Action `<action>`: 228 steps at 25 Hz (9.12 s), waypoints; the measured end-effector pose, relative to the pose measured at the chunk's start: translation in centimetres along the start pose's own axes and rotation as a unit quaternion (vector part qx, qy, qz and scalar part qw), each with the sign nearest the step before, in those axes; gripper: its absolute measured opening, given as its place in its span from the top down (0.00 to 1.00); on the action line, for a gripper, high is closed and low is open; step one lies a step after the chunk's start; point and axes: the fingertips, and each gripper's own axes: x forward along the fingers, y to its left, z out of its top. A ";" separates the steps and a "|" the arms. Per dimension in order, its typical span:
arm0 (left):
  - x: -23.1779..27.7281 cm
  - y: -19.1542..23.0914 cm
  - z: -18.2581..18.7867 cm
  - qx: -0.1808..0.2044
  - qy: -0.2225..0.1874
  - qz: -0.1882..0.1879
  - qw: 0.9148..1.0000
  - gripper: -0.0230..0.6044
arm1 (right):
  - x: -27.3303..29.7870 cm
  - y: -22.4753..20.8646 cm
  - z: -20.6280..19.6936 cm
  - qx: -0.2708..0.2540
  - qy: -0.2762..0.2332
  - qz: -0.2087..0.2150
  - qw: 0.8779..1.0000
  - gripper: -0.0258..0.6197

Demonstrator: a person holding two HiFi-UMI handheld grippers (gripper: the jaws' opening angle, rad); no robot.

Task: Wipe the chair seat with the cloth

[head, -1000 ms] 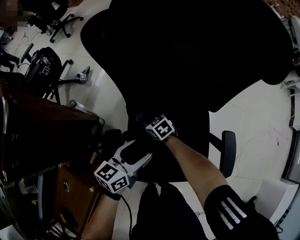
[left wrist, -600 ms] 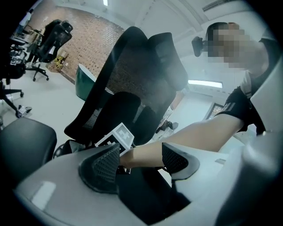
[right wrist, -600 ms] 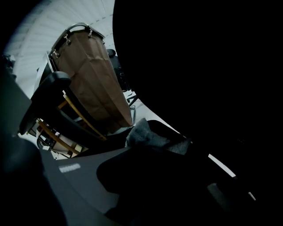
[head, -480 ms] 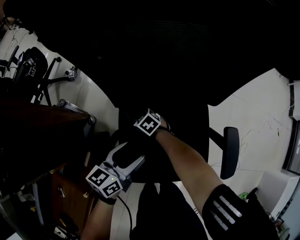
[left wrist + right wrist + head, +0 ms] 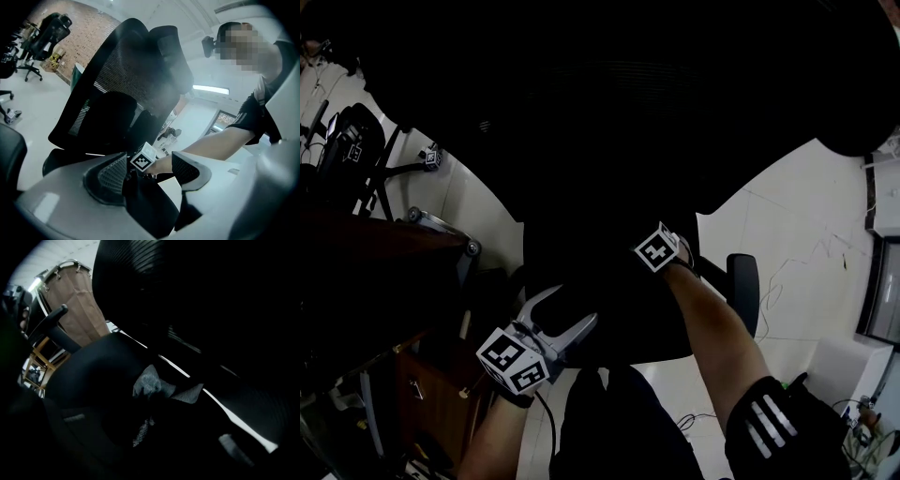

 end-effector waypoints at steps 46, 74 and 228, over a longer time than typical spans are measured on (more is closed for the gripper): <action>-2.5 -2.6 -4.4 -0.016 0.007 0.003 1.000 0.45 | -2.0 6.1 -7.4 0.063 0.012 0.012 0.998 0.91; -11.2 -0.9 -7.2 -0.026 0.013 0.071 0.997 0.45 | 0.9 27.2 4.7 -0.016 -0.080 0.159 0.984 0.91; -38.6 -51.4 -6.1 0.150 -0.102 -0.071 0.981 0.46 | -70.8 52.3 -18.8 0.107 -0.510 0.104 0.847 0.91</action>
